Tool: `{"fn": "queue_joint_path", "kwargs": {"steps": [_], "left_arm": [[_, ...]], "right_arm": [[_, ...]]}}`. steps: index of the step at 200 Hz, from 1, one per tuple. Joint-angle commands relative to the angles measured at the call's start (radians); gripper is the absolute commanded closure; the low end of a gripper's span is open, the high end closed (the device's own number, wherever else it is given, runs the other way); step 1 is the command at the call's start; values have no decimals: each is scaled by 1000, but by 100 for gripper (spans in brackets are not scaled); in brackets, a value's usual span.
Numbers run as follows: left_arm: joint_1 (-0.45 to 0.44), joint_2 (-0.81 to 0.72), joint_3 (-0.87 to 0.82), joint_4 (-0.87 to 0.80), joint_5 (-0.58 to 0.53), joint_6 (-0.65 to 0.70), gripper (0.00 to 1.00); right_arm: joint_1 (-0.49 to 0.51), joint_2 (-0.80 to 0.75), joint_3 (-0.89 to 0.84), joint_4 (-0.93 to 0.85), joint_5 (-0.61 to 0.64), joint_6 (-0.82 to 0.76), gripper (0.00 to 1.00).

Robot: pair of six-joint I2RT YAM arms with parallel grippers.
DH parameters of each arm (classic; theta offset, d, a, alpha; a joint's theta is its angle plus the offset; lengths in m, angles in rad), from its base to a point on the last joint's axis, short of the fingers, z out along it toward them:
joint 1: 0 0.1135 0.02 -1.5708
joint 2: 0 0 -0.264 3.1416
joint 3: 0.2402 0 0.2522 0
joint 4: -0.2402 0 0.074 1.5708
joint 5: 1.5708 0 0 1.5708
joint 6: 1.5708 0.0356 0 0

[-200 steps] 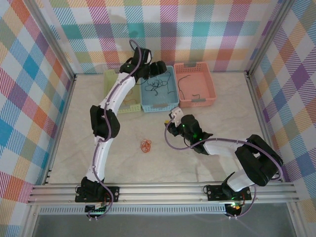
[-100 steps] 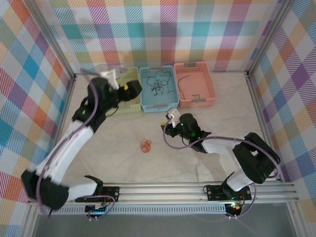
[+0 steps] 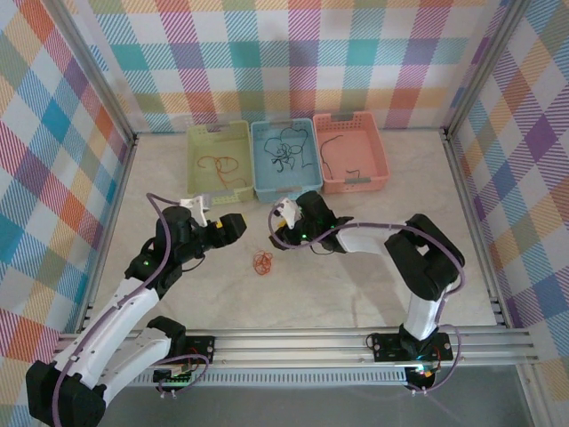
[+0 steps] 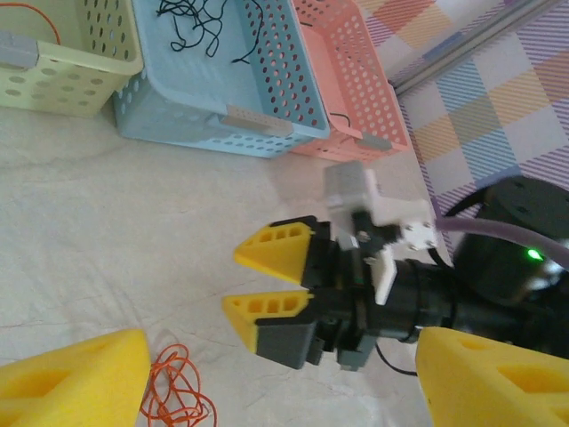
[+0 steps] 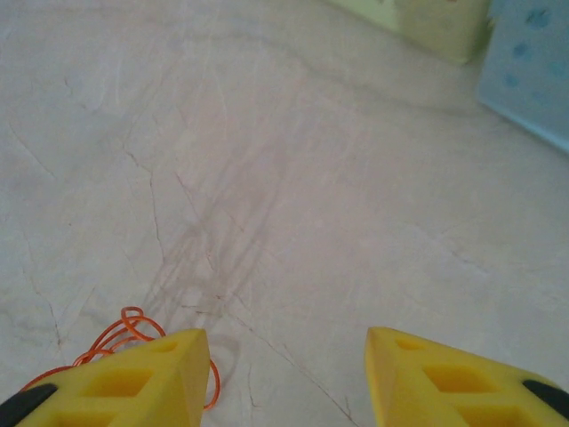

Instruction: Untangle the cables

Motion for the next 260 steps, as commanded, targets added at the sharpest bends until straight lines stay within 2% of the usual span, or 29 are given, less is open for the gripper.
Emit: {"fn": "queue_joint_path", "kwargs": {"steps": [1,39,78,141,179,209,238,260], "left_arm": [[-4,-17,11,-38,15,18,22],[-4,-16,4,-48,-4,35,22],[-4,-18,-26,-44,-13,46,22],[-5,12,-75,0,-20,24,22],[-4,-42,-85,-24,-65,22,23],[-3,-72,-89,-45,-88,27,23],[-3,-80,-90,-57,-97,31,23],[-3,-85,-96,-58,-100,32,23]], "right_arm": [[12,55,77,-164,-50,-25,50],[18,74,89,-175,-77,-41,50],[43,124,163,-271,-95,-96,53],[74,103,141,-215,-145,-142,54],[81,131,169,-227,-105,-147,52],[83,159,200,-230,-130,-153,51],[87,193,241,-268,-119,-160,56],[88,198,245,-275,-123,-158,67]]}}
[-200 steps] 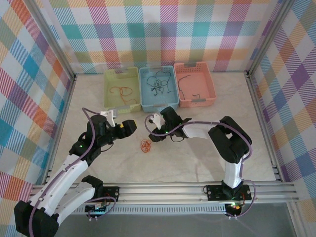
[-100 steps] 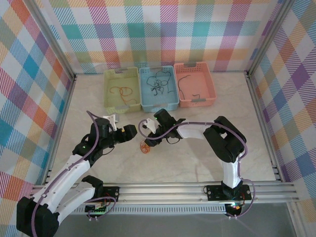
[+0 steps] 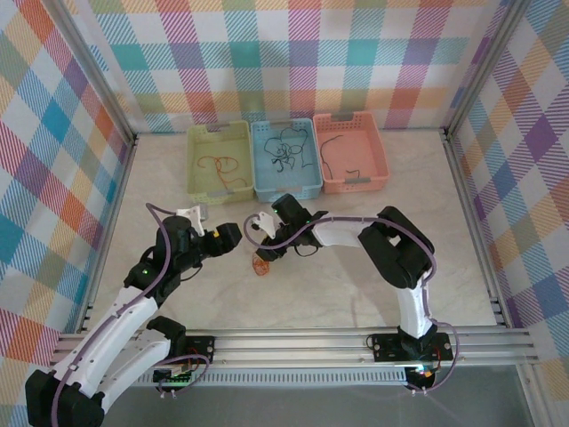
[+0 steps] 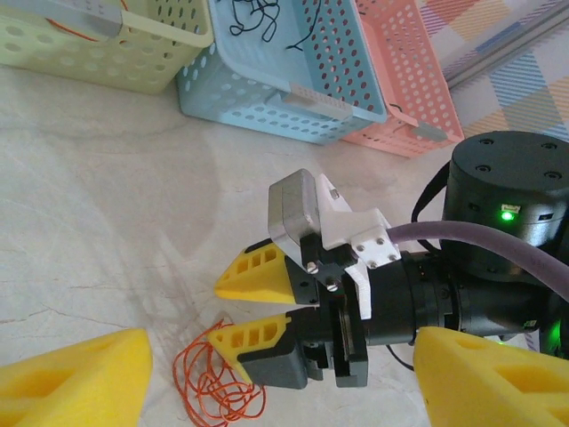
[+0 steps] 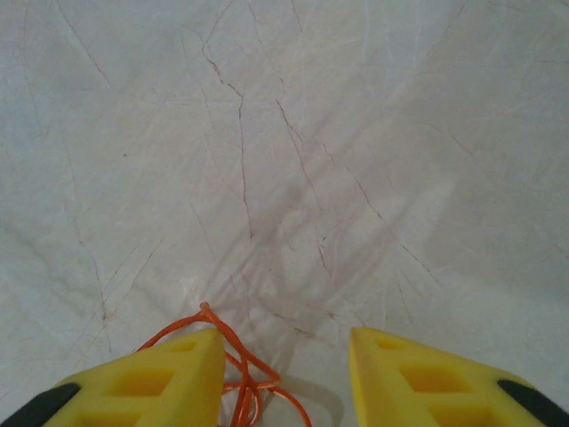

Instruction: Untangle the cables

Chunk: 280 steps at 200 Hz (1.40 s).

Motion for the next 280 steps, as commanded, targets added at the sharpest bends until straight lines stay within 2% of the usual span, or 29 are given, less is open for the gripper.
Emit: {"fn": "queue_joint_path", "kwargs": {"steps": [1,28,58,92,105,149,172,197,220,280], "left_arm": [[-3,-17,-19,-11,-18,13,23],[-1,-14,-22,-9,-22,12,23],[-1,-10,-34,12,3,6,27],[-1,30,-50,84,88,-11,34],[-1,56,-58,123,132,-21,39],[-4,181,-76,295,292,-98,39],[-26,249,-48,302,324,-91,42],[-68,311,9,243,288,-54,45],[-124,349,80,120,159,20,50],[-191,472,259,-127,-88,139,44]], "right_arm": [[10,14,26,-37,-23,-20,67],[10,-29,-8,-2,21,-22,86],[3,-201,-219,287,85,0,100],[-9,-340,-398,534,120,44,100],[-14,-369,-430,574,143,56,100],[-20,-418,-504,694,157,69,100],[-23,-427,-517,717,154,72,100],[-28,-443,-535,754,124,118,100],[-33,-460,-556,792,97,132,100],[-43,-480,-584,836,34,150,100]]}}
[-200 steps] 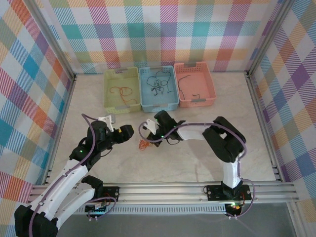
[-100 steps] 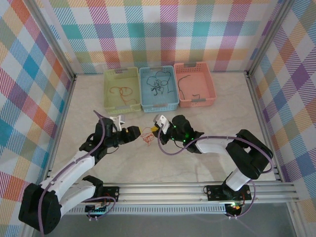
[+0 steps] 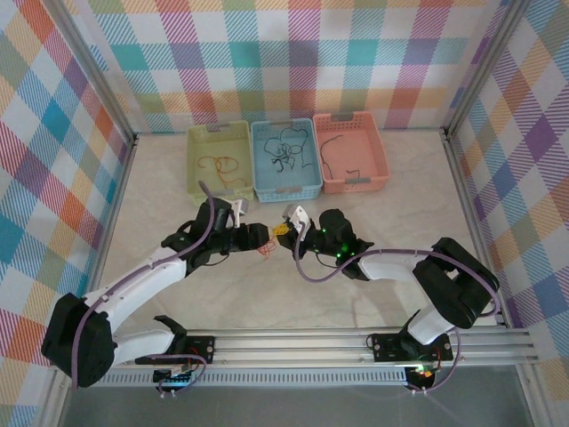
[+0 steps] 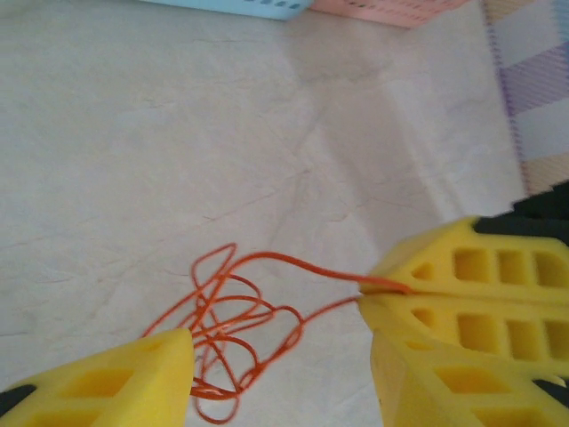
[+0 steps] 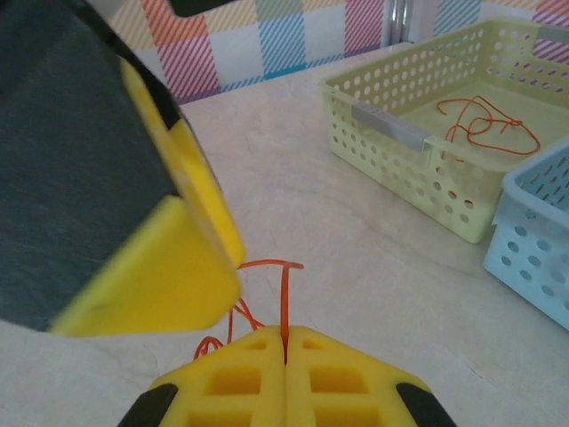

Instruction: Untangle the cables

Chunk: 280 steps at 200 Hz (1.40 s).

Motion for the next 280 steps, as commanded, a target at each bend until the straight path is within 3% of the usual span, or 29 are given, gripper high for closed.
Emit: {"fn": "queue_joint_path", "kwargs": {"steps": [1,39,75,137,176,210,280], "left_arm": [[-21,46,73,-150,-150,81,44],[-47,83,105,-198,-230,122,41],[-53,124,124,-172,-253,124,30],[-52,190,167,-116,-346,76,30],[-49,238,235,-188,-442,72,32],[8,231,253,-205,-463,73,33],[140,156,206,-210,-390,78,36]], "right_arm": [[-7,-33,-19,73,-50,27,100],[-18,-41,-32,96,-62,45,100],[-19,-43,-34,113,-126,58,100],[-21,-72,-37,121,-198,65,100],[-27,-217,-50,82,-256,64,100],[-29,-339,-44,-6,-319,38,100],[-37,-447,-68,-29,-288,16,100]]}}
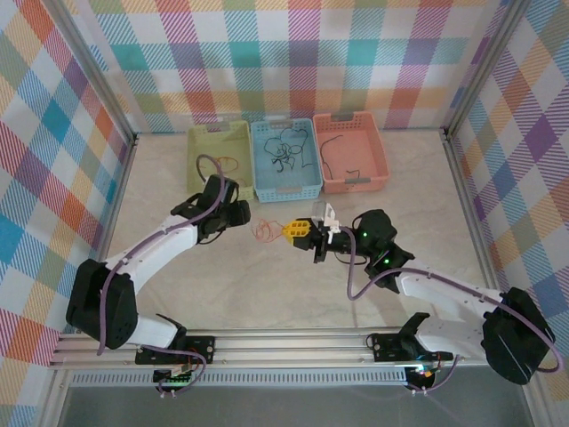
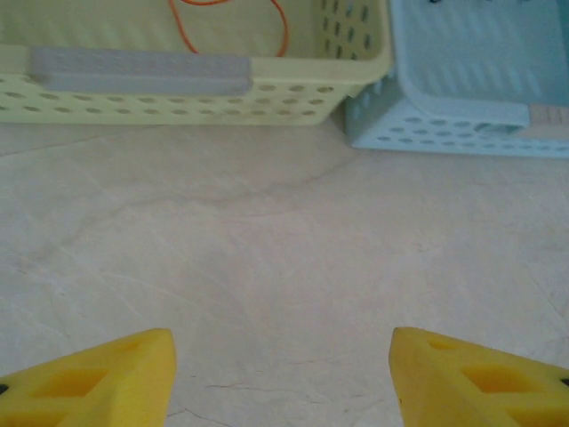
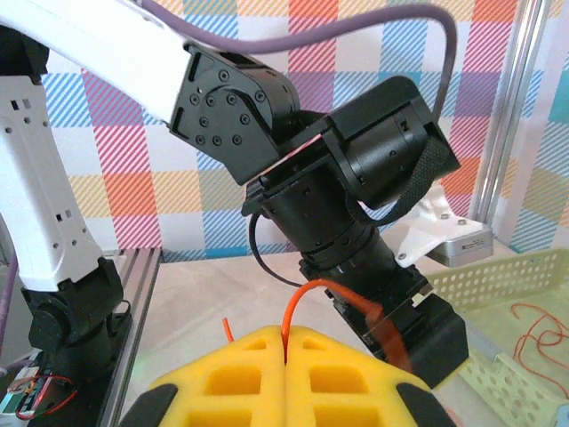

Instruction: Untangle the cables

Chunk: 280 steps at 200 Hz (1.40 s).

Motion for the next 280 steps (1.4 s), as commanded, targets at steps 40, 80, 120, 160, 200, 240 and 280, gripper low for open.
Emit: {"fn": "queue_joint_path", "kwargs": {"steps": [40,80,120,160,200,240,280], "left_arm": [[71,-122,-41,-26,112,0,36],[37,-366,-199,256,535,-6,36],[-75,-540,-300,347,589,96,29],[-136,-540,-320,333,603,85,27],[-219,-513,-321,324,522,163,21],[-266,-459,-320,369,420,231,21],[-288,-383,-317,475,309,273,29]], "right_arm": [[-13,-54,-17,-44,17,-18,100],[-18,-22,-14,-32,47,0,100],[-23,-4,1,-33,39,24,100],[-28,1,19,-30,47,55,100],[-32,3,47,-42,27,87,100],[-32,-12,67,-47,10,139,100],[-32,-12,102,-54,-56,200,100]]}}
